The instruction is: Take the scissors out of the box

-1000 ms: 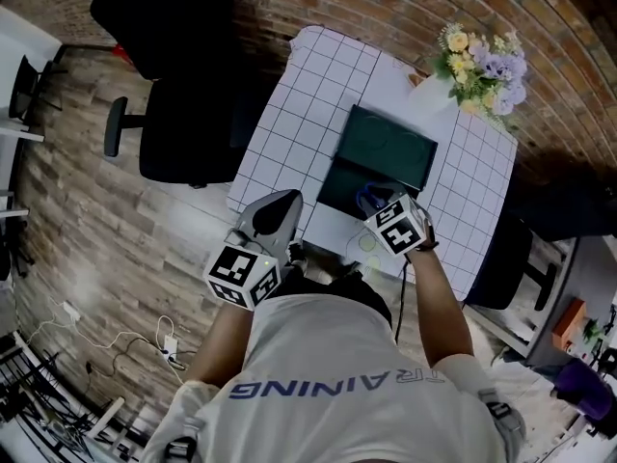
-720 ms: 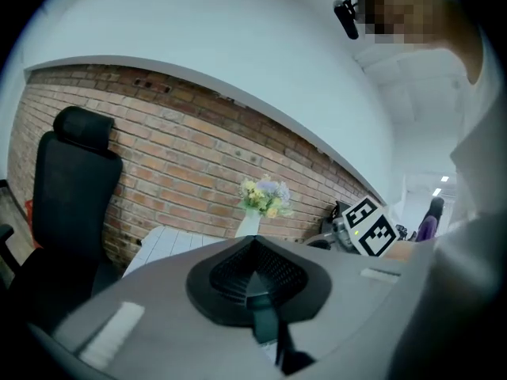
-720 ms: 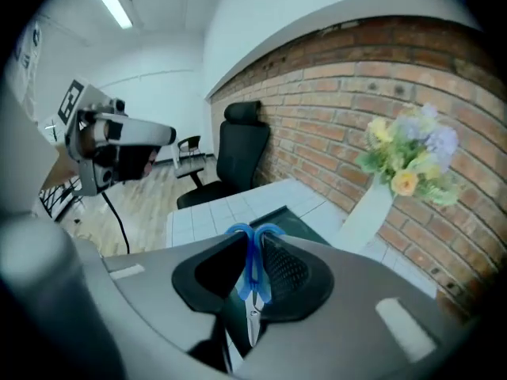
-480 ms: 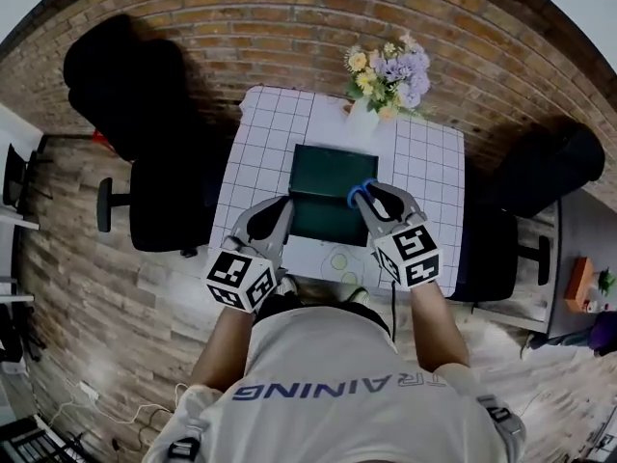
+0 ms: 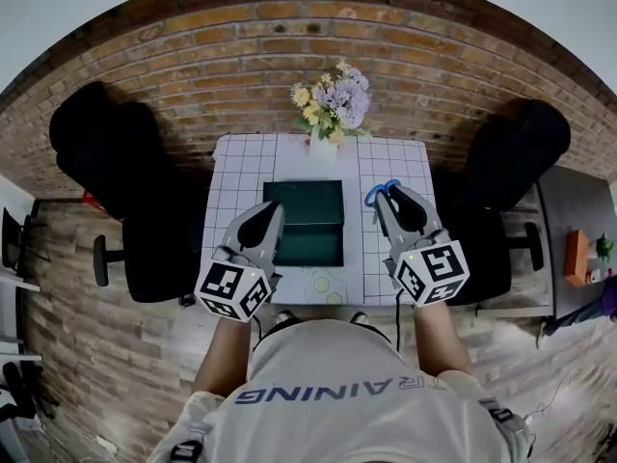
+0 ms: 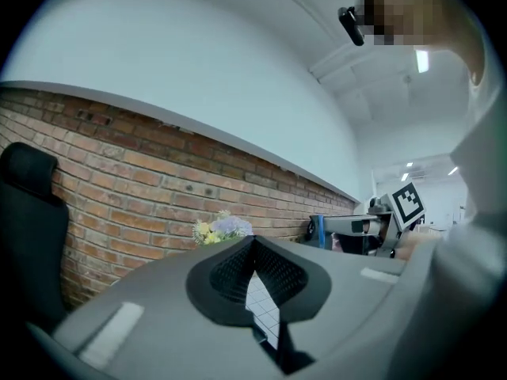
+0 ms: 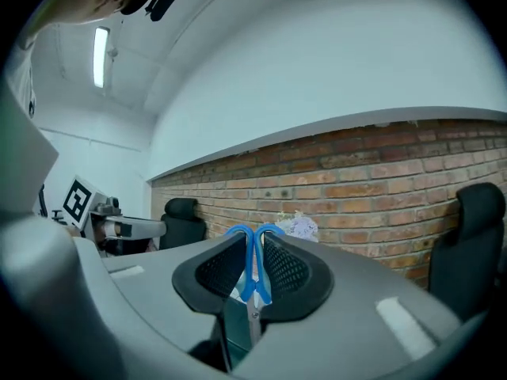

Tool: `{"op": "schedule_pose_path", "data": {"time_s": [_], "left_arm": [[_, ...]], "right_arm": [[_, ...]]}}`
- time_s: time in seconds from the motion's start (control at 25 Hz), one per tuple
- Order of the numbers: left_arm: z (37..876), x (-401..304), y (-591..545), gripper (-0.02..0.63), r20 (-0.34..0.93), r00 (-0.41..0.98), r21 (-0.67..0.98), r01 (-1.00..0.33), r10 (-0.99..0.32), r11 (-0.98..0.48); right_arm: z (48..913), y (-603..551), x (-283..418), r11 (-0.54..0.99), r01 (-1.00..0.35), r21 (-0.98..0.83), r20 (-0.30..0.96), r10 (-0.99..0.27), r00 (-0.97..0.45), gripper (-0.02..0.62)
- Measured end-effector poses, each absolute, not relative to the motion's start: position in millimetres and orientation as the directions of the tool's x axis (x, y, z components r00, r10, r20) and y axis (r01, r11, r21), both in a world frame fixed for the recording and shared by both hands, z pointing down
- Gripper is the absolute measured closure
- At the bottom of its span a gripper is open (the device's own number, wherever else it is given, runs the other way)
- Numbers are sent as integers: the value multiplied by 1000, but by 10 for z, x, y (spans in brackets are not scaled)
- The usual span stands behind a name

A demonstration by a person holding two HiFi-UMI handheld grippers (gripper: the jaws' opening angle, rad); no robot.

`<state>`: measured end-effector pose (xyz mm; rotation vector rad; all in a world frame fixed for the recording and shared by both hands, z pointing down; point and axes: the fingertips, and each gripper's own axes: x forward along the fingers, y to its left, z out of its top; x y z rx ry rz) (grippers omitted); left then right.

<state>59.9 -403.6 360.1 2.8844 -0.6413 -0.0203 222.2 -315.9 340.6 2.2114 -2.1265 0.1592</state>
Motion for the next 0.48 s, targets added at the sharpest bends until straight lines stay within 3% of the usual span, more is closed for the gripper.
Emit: {"op": "schedule_pose_path", "data": {"time_s": [0.48], "left_arm": [[3602, 901, -3947, 603, 34, 920, 176, -389, -390, -904]], "right_arm": [[3416, -3084, 2457, -63, -997, -38, 112, -992, 59, 506]]}}
